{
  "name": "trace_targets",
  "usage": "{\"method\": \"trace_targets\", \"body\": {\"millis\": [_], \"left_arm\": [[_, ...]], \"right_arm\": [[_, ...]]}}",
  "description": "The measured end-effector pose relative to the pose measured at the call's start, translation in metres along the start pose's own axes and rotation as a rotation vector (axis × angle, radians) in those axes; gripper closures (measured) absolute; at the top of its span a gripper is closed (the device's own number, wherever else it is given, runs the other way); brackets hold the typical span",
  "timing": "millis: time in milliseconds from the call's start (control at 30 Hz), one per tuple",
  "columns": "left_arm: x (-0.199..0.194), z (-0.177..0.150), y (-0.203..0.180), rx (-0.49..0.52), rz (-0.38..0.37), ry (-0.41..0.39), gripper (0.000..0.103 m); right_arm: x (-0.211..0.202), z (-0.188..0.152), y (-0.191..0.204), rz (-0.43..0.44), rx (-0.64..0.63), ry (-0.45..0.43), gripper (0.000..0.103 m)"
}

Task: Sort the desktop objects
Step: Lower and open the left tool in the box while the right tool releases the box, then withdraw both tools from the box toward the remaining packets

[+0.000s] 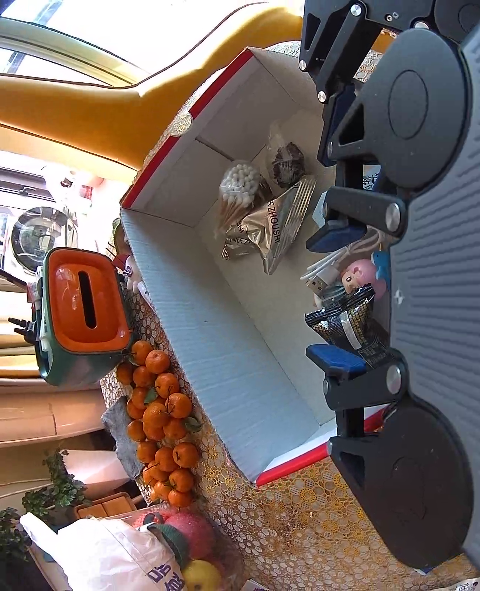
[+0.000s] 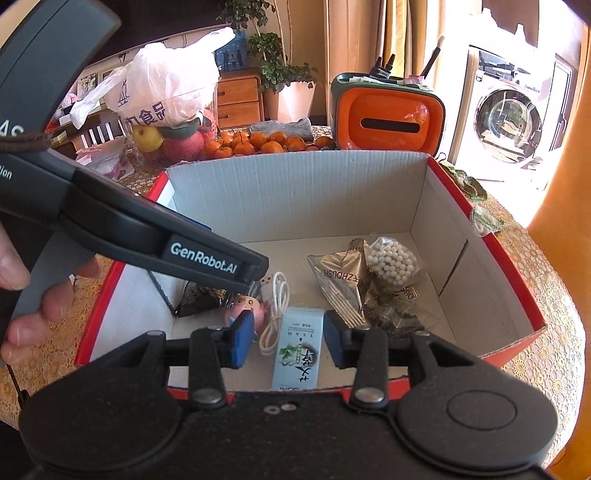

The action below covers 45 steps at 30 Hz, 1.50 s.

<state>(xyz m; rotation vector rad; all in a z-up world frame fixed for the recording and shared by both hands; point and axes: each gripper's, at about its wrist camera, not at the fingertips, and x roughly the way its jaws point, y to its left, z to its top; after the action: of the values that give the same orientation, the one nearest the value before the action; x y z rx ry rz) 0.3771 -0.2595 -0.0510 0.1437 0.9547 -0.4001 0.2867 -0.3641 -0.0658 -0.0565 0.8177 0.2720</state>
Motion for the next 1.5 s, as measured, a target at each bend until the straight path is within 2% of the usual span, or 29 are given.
{"method": "trace_targets", "body": {"millis": [300,400,867,967,1233,1367,1500], "left_arm": [[-0.033,-0.011,0.003,0.001,-0.007,-0.034,0.049],[-0.043,-0.015,0.004,0.001,-0.005,-0.047,0.049],[-0.093,-0.038,-0.002,0.005,-0.042,-0.101,0.049],[-0.100,-0.047,-0.002,-0.007,-0.048,-0.110,0.041],[-0.122,-0.067,-0.005,0.006,-0.058,-0.129,0.040],[-0.132,-0.076,-0.005,0.023,-0.037,-0.143,0.030],[-0.142,-0.086,0.000,0.008,-0.035,-0.152,0.025]], "right_arm": [[-0.026,-0.003,0.008,-0.009,0.013,-0.028,0.062],[-0.036,-0.006,0.012,-0.010,0.020,-0.041,0.054],[-0.075,-0.016,0.032,-0.007,0.038,-0.091,0.050],[-0.085,-0.020,0.036,0.004,0.056,-0.111,0.049],[-0.101,-0.029,0.052,0.015,0.064,-0.126,0.044],[-0.110,-0.033,0.062,0.010,0.050,-0.147,0.041],[-0.116,-0.038,0.072,0.008,0.035,-0.152,0.039]]}}
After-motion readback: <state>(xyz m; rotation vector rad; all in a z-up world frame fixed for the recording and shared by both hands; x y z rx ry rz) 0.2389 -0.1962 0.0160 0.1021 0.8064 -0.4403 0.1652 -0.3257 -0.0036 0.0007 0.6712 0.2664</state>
